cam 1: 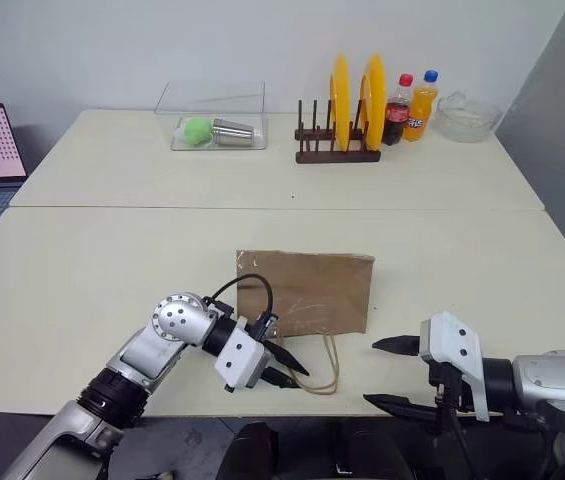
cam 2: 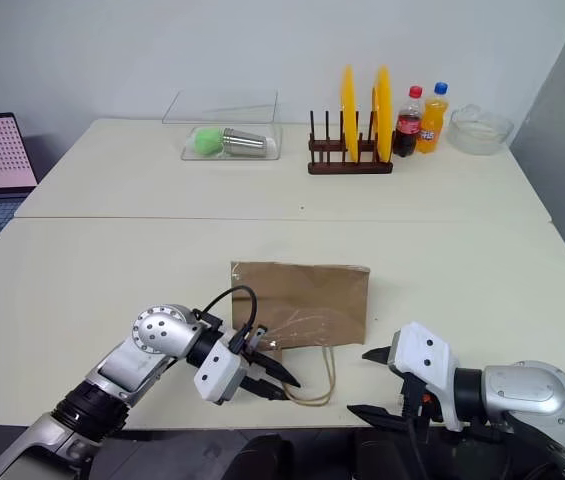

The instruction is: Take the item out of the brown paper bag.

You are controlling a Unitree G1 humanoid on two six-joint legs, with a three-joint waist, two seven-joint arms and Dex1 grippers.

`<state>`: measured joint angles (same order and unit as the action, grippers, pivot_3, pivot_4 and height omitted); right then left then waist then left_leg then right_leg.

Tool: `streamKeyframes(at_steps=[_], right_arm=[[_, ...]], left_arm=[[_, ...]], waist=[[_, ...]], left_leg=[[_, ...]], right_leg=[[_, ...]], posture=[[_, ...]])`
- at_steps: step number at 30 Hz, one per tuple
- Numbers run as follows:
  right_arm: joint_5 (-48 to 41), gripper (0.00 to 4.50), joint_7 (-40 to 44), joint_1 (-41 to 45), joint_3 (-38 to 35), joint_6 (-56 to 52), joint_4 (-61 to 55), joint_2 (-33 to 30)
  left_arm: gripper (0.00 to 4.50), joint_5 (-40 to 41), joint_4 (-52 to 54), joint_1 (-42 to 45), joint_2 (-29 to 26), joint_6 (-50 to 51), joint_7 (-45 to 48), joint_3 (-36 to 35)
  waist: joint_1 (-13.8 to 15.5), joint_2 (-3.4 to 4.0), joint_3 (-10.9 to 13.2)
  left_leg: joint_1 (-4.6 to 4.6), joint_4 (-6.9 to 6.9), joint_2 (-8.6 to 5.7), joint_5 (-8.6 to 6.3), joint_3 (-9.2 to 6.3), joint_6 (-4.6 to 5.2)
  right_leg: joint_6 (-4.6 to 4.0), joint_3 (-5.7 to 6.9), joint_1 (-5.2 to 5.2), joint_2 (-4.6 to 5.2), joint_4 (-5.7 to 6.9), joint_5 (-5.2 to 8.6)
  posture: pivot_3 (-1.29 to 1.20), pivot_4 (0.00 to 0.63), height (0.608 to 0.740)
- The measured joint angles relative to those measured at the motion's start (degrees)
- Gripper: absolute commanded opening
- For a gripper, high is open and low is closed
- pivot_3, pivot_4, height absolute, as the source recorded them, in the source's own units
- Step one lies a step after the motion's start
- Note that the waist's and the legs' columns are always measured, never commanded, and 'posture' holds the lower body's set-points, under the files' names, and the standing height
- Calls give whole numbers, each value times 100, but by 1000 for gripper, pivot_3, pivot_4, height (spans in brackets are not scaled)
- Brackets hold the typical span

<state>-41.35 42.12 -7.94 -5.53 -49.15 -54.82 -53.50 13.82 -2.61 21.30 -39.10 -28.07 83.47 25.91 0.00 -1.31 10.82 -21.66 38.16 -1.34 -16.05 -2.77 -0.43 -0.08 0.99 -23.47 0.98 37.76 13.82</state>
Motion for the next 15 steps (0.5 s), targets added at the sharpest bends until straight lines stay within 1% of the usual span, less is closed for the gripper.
streamKeyframes(at_steps=[2,8,11,15], right_arm=[[-8,3756,-2,-34,-1,1,0,-8],[-13,3756,-18,-64,20,7,-4,-13],[-11,3756,-22,-51,106,45,-5,-16],[-6,3756,-51,14,250,81,-5,-16]], left_arm=[[2466,-47,0,-42,-56,-192,31,-41],[2466,-96,24,-310,-545,-755,112,-231],[2466,-109,-19,-292,-525,-1201,-57,-493],[2466,-120,-202,-210,-379,-1362,-290,-617]], waist=[[-2,0,0],[-1,0,0],[6,0,0],[6,0,0]], left_leg=[[1,-1,0,0,0,0],[1,-2,3,0,-1,0],[0,-1,2,0,-1,0],[0,-2,2,0,0,0]], right_leg=[[0,0,0,0,0,0],[-1,1,-1,0,1,0],[0,1,0,2,-3,0],[0,2,0,1,-4,0]], posture=[[0,150,740],[0,150,740],[0,150,740],[0,150,740]])
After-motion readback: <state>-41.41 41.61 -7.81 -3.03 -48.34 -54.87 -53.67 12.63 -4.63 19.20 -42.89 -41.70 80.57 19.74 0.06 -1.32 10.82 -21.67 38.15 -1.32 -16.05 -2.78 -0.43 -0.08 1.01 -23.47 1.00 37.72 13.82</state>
